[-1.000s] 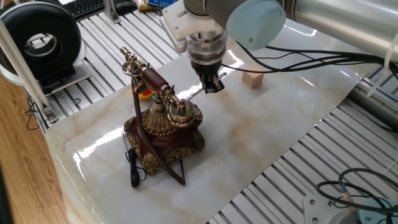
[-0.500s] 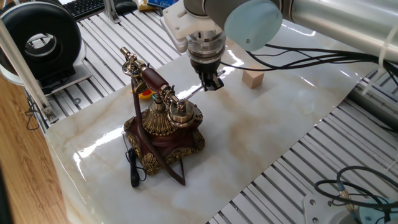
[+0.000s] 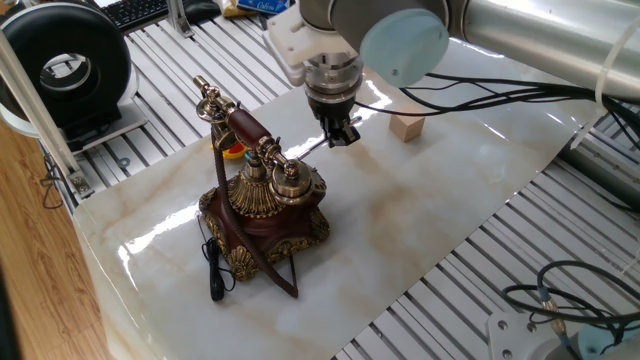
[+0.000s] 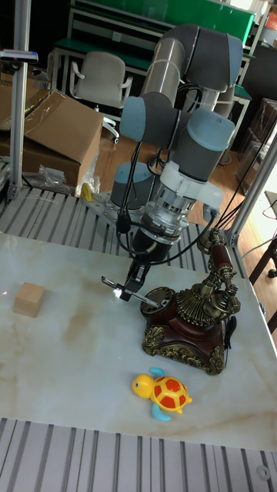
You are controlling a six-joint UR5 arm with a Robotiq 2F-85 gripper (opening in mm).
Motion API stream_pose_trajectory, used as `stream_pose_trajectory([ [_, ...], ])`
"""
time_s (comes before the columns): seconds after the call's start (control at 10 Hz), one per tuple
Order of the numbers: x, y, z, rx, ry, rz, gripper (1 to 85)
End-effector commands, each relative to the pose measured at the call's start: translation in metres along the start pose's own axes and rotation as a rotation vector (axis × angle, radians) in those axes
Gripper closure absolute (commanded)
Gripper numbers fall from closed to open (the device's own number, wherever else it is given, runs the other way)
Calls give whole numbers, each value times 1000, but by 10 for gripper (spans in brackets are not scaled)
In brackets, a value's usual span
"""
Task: Dial a number on an old rotary phone
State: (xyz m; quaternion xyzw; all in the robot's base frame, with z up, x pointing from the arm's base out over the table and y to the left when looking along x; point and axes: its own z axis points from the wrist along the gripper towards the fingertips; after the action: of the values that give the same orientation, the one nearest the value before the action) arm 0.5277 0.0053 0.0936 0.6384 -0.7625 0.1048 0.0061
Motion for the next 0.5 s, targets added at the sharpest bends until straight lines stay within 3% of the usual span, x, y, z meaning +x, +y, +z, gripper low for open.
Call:
stream_pose_trajectory([
  [0.0, 10, 0, 4, -1, 1, 0, 843],
  [0.4, 4, -5, 5, 11, -1, 14, 843],
])
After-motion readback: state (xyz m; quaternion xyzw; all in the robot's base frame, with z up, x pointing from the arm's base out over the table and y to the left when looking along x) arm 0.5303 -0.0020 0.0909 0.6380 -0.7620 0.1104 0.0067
